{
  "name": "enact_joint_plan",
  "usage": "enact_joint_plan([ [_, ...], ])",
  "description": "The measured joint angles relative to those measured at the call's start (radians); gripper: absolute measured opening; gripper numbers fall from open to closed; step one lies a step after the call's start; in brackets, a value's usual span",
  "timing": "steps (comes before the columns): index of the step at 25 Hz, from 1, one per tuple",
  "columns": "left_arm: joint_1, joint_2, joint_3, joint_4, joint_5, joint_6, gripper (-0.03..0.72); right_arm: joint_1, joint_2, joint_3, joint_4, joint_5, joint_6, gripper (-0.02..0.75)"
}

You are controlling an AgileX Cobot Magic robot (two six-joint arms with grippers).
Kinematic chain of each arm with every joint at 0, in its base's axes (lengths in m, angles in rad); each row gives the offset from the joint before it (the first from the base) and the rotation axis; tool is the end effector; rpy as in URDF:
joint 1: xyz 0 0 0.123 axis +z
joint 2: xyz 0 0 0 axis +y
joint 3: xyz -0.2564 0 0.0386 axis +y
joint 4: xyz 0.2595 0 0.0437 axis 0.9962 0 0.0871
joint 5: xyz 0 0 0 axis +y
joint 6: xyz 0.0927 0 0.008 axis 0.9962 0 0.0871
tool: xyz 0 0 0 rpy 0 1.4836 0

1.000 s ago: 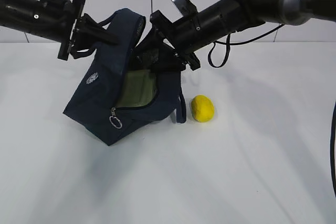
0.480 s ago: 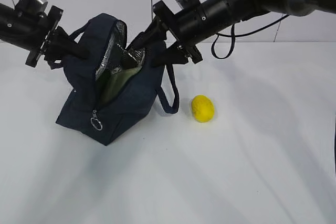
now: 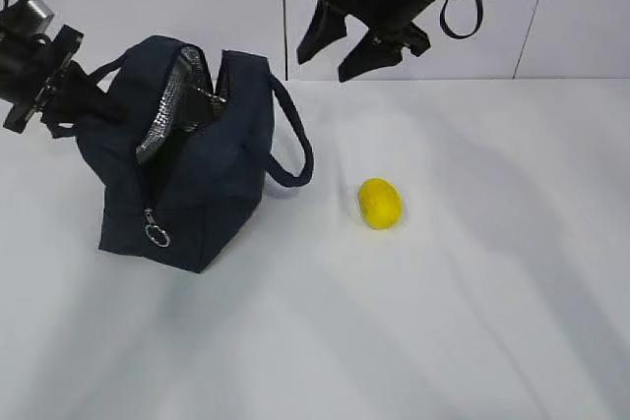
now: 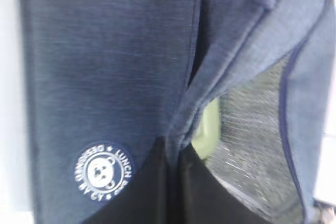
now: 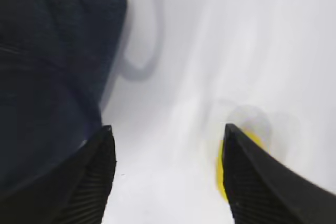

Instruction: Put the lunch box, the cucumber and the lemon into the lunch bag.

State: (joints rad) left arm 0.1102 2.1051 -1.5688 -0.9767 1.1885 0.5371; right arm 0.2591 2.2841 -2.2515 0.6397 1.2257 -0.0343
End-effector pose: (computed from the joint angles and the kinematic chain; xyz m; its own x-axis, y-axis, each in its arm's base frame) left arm 0.4247 -0.0250 0.1704 -0.9764 -0.0871 -0.1975 0.0936 0.6534 -0.7512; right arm 0.4631 0.1768 0.2584 -0.9370 -0.0680 -0.3426 -0.2693 0.7653 0.5847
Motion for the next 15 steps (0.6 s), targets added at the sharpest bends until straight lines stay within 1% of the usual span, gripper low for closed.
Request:
enact_joint_plan([
  [4, 0.035, 0.0, 0.0, 0.005, 0.0, -0.004, -0.008, 0.013, 0.0, 0.0, -0.194, 0.004, 0.065, 0.494],
  [6, 0.044, 0.0, 0.0, 0.008, 0.0, -0.004, -0.008, 0.028, 0.0, 0.0, -0.27, 0.006, 0.094, 0.494],
  [9, 0.044, 0.0, 0.0, 0.01, 0.0, -0.006, -0.008, 0.062, 0.0, 0.0, -0.385, 0.008, 0.135, 0.494],
  [11, 0.044, 0.0, 0.0, 0.01, 0.0, -0.006, -0.008, 0.089, 0.0, 0.005, -0.481, 0.008, 0.175, 0.494],
  [13, 0.044, 0.0, 0.0, 0.01, 0.0, -0.006, -0.008, 0.1, 0.0, 0.027, -0.525, 0.008, 0.206, 0.494],
  [15, 0.044, 0.0, 0.0, 0.01, 0.0, -0.006, -0.008, 0.104, 0.0, 0.064, -0.527, 0.008, 0.23, 0.494],
])
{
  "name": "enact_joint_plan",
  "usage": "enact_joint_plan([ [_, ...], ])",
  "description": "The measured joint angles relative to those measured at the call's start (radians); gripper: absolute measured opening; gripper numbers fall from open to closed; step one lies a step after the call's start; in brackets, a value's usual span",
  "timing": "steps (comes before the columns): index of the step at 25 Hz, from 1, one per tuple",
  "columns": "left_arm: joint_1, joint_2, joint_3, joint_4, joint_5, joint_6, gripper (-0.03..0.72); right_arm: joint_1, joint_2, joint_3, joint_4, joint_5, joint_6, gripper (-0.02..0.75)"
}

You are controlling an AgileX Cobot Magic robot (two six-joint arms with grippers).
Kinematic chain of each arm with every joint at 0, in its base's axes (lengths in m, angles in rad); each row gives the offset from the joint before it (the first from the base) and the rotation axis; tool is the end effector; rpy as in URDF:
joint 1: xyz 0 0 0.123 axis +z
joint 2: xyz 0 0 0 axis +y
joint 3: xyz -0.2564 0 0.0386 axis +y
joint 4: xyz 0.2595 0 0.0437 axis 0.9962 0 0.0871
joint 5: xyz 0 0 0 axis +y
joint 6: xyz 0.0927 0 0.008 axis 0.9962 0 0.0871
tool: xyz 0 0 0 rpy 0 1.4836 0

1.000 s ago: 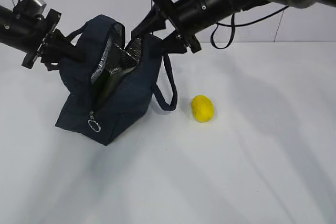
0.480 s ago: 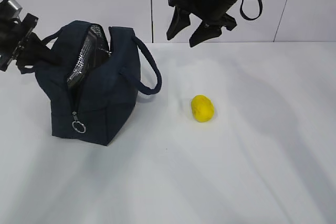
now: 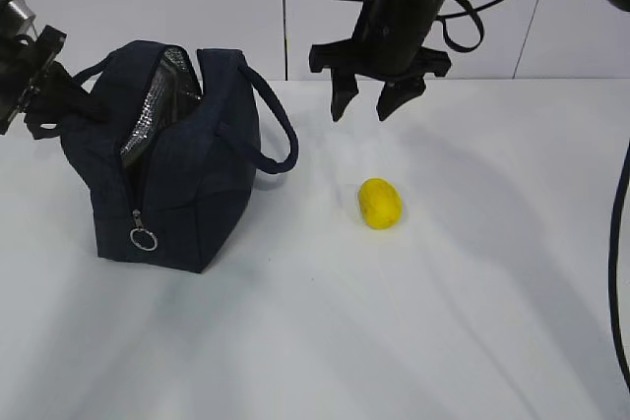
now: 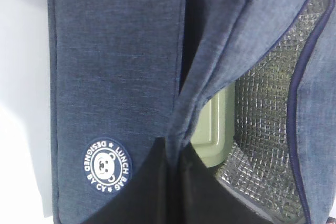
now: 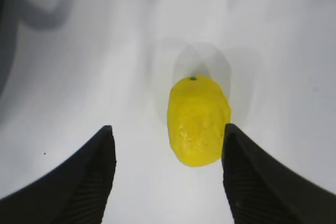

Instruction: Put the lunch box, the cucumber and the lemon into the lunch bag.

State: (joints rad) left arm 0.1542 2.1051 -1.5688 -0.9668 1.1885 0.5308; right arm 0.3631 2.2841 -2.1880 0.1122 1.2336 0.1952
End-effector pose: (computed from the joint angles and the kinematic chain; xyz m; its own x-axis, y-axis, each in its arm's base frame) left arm 0.4250 -0.0059 0.1698 -0.9729 -0.1282 -0.1926 0.0605 0.6624 -0.7467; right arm 0.4540 0.1830 0.2227 -0.9492 -0.1156 -0.2925 -0.1711 0.9701 0.1720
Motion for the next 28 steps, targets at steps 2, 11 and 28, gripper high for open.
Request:
enact_joint_plan([
  [2, 0.0, 0.0, 0.0, 0.0, 0.0, 0.0, -0.008, 0.0, 0.0, 0.049, 0.0, 0.0, 0.013, 0.494],
  [11, 0.0, 0.0, 0.0, 0.0, 0.0, 0.0, -0.008, 0.0, 0.002, 0.143, -0.004, 0.0, 0.037, 0.494],
  [28, 0.0, 0.0, 0.0, 0.03, 0.0, 0.0, -0.008, 0.0, 0.099, 0.143, -0.024, -0.006, 0.062, 0.494],
])
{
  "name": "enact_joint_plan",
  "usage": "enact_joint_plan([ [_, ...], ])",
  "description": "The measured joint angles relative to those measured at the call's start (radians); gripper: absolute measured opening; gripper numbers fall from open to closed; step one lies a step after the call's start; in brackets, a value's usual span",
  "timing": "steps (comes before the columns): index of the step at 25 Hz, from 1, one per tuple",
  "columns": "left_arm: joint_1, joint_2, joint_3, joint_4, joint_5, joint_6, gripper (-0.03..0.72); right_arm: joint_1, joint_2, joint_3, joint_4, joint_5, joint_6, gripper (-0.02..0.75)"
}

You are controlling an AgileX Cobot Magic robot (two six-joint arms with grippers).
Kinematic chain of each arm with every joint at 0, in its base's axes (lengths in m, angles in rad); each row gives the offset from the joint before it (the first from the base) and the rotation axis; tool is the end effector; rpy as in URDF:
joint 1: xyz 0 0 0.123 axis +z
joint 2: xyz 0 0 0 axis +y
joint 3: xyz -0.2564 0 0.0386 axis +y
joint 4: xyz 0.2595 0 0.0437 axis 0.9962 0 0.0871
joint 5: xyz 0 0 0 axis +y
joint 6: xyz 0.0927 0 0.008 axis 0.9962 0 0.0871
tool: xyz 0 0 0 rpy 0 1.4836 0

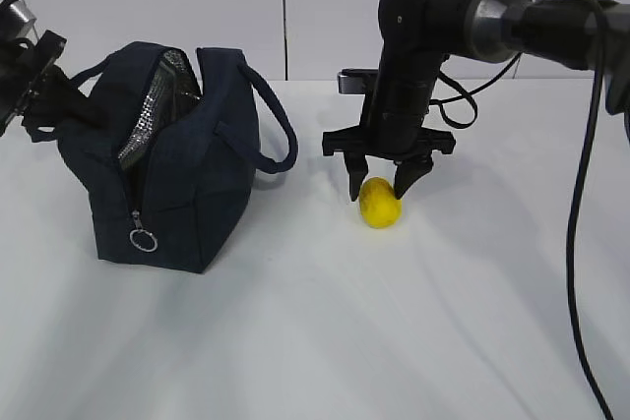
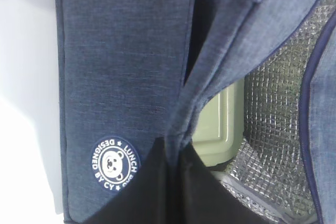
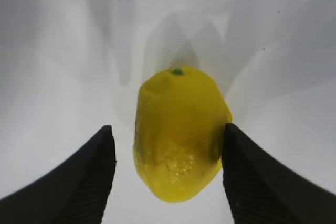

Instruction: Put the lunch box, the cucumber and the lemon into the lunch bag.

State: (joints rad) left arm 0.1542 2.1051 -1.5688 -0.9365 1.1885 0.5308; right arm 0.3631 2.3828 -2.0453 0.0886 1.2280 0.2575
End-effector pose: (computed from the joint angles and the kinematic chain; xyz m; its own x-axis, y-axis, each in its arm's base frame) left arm 0.4239 -0.0045 0.1678 -0.9752 -0.1102 -0.1917 0.0662 0.6814 -0.7289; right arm 0.4464 0.1779 0.1344 -0.9949 -0.0759 -0.0662 -0.0827 0.9909 0.1061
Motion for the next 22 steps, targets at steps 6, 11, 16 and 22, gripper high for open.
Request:
enact_joint_plan([
  [6, 0.0, 0.0, 0.0, 0.002, 0.0, 0.0, -0.008, 0.0, 0.021, 0.0, -0.016, 0.0, 0.0, 0.494],
  [11, 0.0, 0.0, 0.0, 0.002, 0.0, 0.0, -0.008, 0.0, 0.025, 0.0, -0.026, -0.002, 0.0, 0.494],
  [16, 0.0, 0.0, 0.0, 0.002, 0.0, 0.0, -0.008, 0.0, 0.025, 0.0, -0.042, -0.002, 0.0, 0.494],
  [22, 0.0, 0.0, 0.0, 0.002, 0.0, 0.0, -0.008, 0.0, 0.028, 0.0, -0.044, -0.002, 0.0, 0.491],
])
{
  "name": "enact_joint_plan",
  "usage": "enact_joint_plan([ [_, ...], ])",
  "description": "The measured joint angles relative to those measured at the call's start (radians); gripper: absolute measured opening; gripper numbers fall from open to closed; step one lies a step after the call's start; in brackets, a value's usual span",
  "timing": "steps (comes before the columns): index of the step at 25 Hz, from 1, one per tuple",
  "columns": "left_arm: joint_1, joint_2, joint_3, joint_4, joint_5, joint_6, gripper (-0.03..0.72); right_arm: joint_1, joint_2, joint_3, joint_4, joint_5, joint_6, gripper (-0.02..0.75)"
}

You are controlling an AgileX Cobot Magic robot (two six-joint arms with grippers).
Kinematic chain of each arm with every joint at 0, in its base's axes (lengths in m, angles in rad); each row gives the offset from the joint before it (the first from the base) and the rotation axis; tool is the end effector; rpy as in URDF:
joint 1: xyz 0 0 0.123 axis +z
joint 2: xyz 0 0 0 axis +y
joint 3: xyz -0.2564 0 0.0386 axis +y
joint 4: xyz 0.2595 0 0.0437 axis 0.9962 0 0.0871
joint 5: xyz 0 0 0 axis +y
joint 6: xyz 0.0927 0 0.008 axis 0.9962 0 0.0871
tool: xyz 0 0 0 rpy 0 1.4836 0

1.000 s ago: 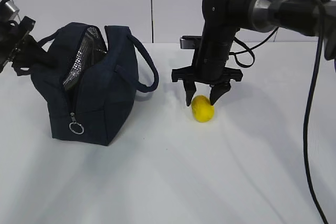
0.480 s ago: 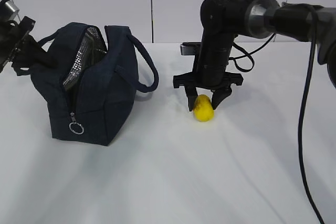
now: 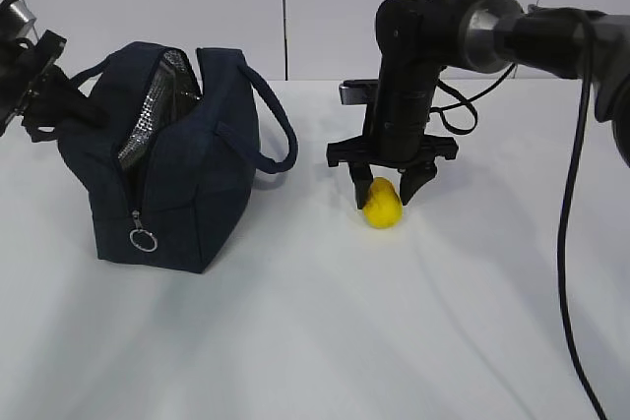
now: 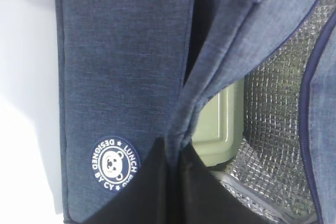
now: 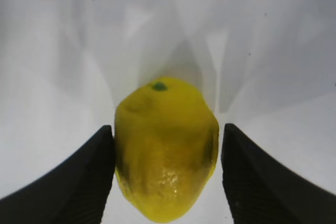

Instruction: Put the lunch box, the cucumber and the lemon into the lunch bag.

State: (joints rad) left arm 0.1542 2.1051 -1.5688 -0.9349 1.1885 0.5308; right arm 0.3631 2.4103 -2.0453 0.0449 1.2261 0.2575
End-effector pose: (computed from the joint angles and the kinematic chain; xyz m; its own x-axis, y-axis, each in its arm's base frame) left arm 0.4238 -0.0044 0.1677 -0.9754 -0.1093 -0.1916 0.0665 0.6824 -0.7279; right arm 0.4480 0.1744 0.1209 -0.9945 -0.0900 -0.0533 -0.0931 0.9939 0.0587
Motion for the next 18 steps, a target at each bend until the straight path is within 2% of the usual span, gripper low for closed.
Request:
enact_joint_plan([
  [7, 0.0, 0.0, 0.0, 0.0, 0.0, 0.0, -0.008, 0.0, 0.015, 0.0, 0.032, 0.0, 0.0, 0.484],
  [12, 0.0, 0.0, 0.0, 0.0, 0.0, 0.0, -0.008, 0.0, 0.015, 0.0, 0.04, 0.0, 0.002, 0.408],
  [18, 0.0, 0.0, 0.0, 0.0, 0.0, 0.0, -0.008, 0.0, 0.015, 0.0, 0.077, 0.0, 0.002, 0.392],
])
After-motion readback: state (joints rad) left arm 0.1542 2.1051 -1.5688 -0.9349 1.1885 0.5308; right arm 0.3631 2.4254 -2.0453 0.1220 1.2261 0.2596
